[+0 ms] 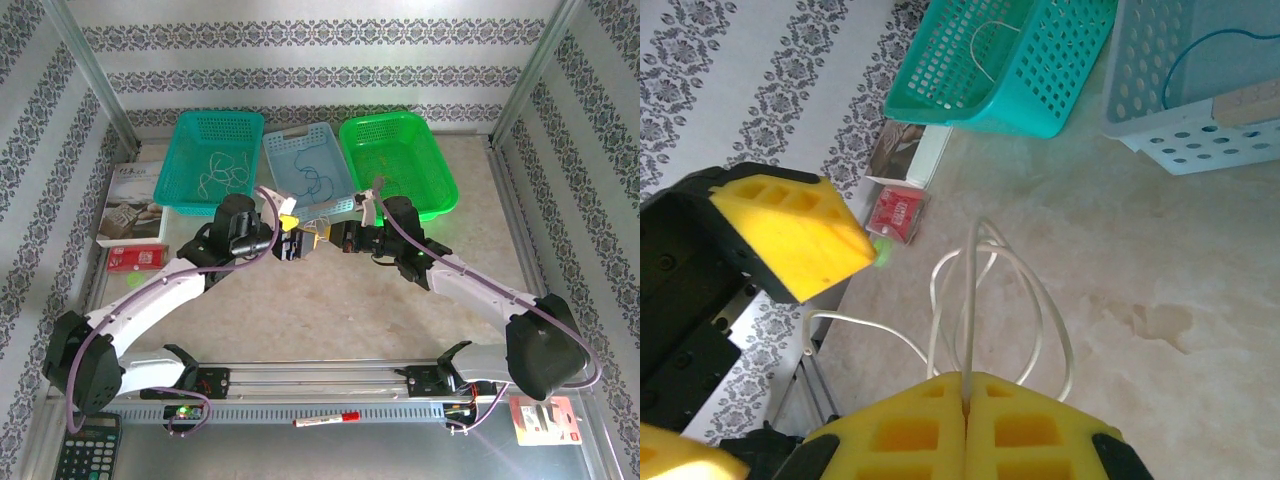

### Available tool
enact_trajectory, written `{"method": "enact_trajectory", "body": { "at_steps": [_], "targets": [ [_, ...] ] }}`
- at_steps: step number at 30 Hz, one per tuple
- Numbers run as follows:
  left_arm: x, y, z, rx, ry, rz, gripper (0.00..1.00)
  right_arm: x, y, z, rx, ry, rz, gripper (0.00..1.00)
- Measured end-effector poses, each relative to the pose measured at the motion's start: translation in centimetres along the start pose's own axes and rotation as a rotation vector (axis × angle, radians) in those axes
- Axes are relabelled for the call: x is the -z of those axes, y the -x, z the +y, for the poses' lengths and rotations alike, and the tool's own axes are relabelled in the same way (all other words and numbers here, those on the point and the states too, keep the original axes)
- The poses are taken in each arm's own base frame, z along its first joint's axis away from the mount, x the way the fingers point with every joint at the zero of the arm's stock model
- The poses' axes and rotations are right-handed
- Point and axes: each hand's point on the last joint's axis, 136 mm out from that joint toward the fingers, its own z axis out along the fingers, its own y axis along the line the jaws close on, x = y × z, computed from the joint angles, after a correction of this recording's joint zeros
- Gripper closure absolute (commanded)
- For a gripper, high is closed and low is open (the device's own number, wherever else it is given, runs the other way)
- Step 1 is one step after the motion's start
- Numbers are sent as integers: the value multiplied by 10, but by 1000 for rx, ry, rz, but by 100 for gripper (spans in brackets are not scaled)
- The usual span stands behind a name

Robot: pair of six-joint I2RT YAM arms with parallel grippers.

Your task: Untangle the cables

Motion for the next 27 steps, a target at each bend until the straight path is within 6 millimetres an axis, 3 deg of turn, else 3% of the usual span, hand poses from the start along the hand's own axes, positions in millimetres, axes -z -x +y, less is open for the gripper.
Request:
{"method": "enact_trajectory", "body": {
  "at_steps": [2, 7, 12, 17, 20, 23, 27],
  "targets": [
    [-2, -1, 1, 0, 1, 6, 33, 1, 0, 2, 3, 6, -1, 100],
    [-5, 1, 1, -8, -1, 2, 59, 4, 2, 9, 11, 22, -7, 100],
    [-5, 7, 0, -3, -8, -19, 99, 5, 2, 13, 16, 30, -8, 100],
    [-4, 21, -3, 1, -17, -65, 100, 5, 1, 11, 15, 25, -9, 100],
    [2, 36, -9, 6, -24, -111, 100, 3, -6, -2, 0, -2, -5, 98],
    [14, 59, -19, 13, -43, -183, 100, -3, -20, -28, -41, -52, 21, 65],
    [31, 98, -36, 11, -77, -275, 100, -5, -41, -59, -85, -124, 58, 45]
  ]
}}
